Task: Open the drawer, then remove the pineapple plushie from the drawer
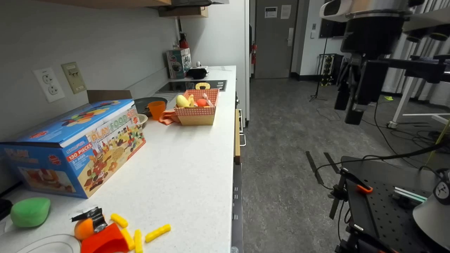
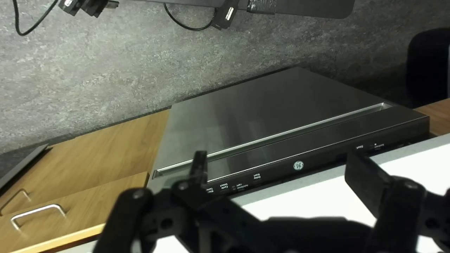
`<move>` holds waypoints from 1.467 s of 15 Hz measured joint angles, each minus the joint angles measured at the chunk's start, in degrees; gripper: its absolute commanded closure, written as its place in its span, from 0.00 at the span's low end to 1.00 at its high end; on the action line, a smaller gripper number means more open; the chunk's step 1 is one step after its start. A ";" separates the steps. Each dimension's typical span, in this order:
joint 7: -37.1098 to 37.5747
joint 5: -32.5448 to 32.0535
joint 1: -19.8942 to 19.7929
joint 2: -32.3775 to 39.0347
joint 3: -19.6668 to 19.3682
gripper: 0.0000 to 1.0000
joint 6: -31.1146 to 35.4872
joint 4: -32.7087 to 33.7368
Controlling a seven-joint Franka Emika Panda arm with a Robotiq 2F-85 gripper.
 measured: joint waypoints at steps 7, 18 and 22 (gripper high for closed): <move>0.12 -7.55 -11.52 8.15 -6.05 0.00 0.63 7.53; 0.48 -8.57 -15.35 17.14 -9.26 0.00 6.39 11.30; 0.50 -8.30 -17.64 29.56 -13.59 0.00 17.18 15.59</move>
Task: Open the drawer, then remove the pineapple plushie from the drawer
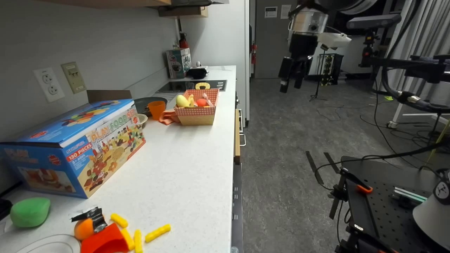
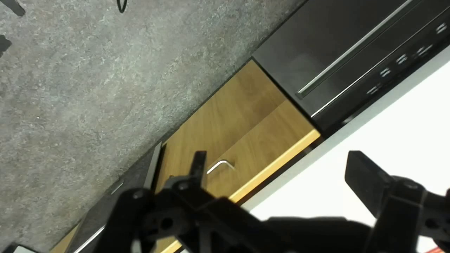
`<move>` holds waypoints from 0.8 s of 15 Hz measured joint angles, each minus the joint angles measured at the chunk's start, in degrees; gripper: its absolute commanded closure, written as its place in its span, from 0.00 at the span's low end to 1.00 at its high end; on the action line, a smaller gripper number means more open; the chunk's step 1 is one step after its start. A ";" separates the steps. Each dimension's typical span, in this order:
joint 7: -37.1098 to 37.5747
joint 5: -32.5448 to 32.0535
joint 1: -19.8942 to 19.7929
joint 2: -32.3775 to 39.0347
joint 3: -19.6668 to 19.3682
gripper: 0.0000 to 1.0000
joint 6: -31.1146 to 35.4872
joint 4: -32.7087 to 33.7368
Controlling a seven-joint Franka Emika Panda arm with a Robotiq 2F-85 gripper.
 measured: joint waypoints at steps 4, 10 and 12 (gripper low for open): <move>0.20 4.06 -0.35 13.63 -1.76 0.00 8.24 5.78; 0.20 6.40 -0.09 18.55 -1.52 0.00 9.08 10.08; 0.20 6.40 -0.09 18.53 -1.52 0.00 9.08 10.06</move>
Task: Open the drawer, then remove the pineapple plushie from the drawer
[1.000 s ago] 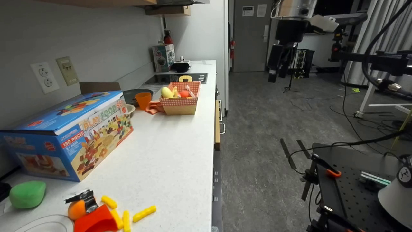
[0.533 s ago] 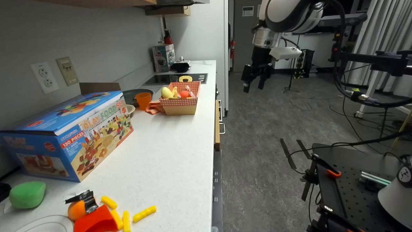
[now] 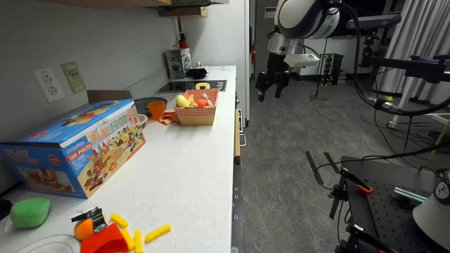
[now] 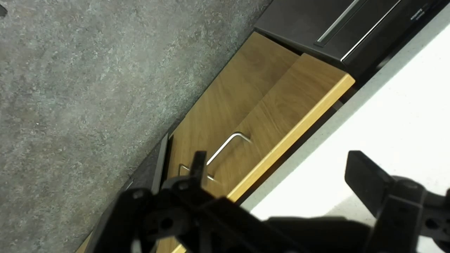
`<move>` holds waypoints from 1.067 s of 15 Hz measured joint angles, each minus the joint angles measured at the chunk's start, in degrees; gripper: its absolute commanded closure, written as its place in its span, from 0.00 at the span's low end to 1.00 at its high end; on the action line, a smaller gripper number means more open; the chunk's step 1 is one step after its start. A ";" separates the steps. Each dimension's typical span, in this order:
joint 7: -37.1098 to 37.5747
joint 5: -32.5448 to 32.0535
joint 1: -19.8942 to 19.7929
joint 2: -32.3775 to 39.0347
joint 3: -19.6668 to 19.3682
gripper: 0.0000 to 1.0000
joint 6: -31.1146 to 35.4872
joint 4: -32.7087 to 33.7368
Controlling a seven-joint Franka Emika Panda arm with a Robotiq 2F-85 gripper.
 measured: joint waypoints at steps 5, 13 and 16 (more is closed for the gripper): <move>-0.76 3.71 -1.70 5.27 -1.57 0.00 0.00 2.23; -9.60 20.41 -8.08 25.01 0.60 0.00 -0.82 17.17; -9.56 20.53 -8.78 29.11 2.14 0.00 -1.37 21.36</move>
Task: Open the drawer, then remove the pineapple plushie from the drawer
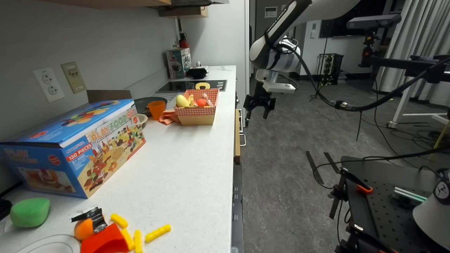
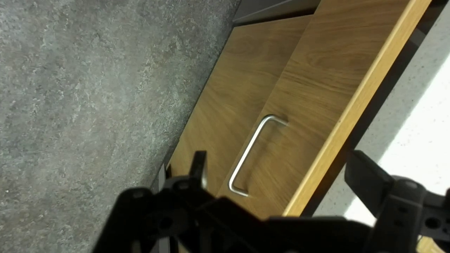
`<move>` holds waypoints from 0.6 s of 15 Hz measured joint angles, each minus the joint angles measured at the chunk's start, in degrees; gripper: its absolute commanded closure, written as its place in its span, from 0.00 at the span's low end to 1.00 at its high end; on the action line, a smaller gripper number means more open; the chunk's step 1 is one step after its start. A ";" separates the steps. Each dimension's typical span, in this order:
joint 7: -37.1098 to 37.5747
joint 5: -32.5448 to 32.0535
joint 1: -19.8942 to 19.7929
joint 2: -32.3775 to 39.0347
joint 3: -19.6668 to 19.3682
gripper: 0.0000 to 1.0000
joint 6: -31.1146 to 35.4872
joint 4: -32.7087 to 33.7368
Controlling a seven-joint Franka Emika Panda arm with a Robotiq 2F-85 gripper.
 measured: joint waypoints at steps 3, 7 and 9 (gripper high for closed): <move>0.05 -0.12 -0.10 0.52 0.03 0.00 -0.34 0.81; 0.22 0.01 -0.47 2.75 0.38 0.00 4.21 0.92; 0.22 0.18 -1.42 4.87 1.42 0.00 7.72 1.46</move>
